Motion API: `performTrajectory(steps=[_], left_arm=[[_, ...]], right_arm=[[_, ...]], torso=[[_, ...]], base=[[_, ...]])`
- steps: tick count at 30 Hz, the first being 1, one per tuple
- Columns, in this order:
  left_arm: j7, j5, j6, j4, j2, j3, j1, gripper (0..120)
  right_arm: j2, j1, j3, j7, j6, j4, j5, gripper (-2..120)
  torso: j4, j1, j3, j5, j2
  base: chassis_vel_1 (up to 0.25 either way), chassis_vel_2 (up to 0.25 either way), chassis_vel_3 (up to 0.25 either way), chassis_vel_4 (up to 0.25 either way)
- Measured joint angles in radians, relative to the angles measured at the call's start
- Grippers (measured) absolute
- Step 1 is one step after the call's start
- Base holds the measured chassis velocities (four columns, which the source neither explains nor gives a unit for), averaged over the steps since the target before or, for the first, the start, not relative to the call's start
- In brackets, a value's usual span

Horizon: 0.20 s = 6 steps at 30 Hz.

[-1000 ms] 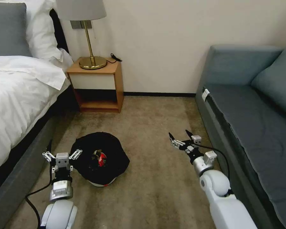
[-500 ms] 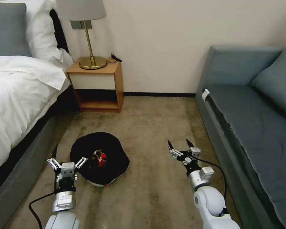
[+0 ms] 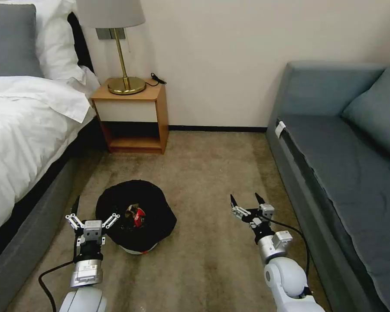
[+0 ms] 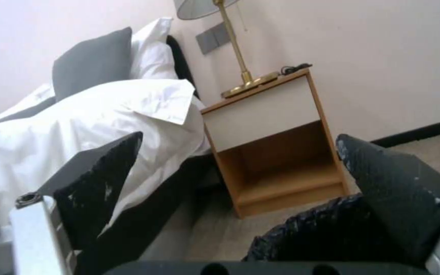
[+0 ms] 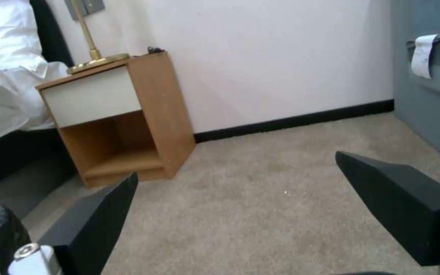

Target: Pick up the trash bin, then pick up the garbage on the floor and place it into the trash bin.

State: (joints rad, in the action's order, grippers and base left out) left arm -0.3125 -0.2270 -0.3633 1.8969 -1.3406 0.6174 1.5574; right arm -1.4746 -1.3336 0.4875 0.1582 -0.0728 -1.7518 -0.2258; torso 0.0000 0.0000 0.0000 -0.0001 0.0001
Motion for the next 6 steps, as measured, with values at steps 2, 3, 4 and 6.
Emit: performTrajectory(steps=[2,3,4,6], left_arm=[[0.000,0.000,0.000,0.000,0.000,0.000,0.000,100],[0.000,0.000,0.000,0.000,0.000,0.000,0.000,100],[0.000,0.000,0.001,0.000,0.000,0.000,0.000,100],[0.000,0.001,0.001,0.000,0.000,0.000,0.000,100]], right_arm=[[0.000,0.000,0.000,0.000,0.000,0.000,0.000,100],[0.000,0.000,0.000,0.000,0.000,0.000,0.000,100],[0.000,0.000,0.000,0.000,0.000,0.000,0.000,100],[0.000,0.001,0.000,0.000,0.000,0.000,0.000,100]], torso=[[0.0000,0.000,0.000,0.0000,0.000],[0.0000,0.000,0.000,0.0000,0.000],[0.0000,0.000,0.000,0.0000,0.000],[0.0000,0.000,0.000,0.0000,0.000]], base=[[0.000,0.000,0.000,0.000],[0.000,0.000,0.000,0.000],[0.000,0.000,0.000,0.000],[0.000,0.000,0.000,0.000]])
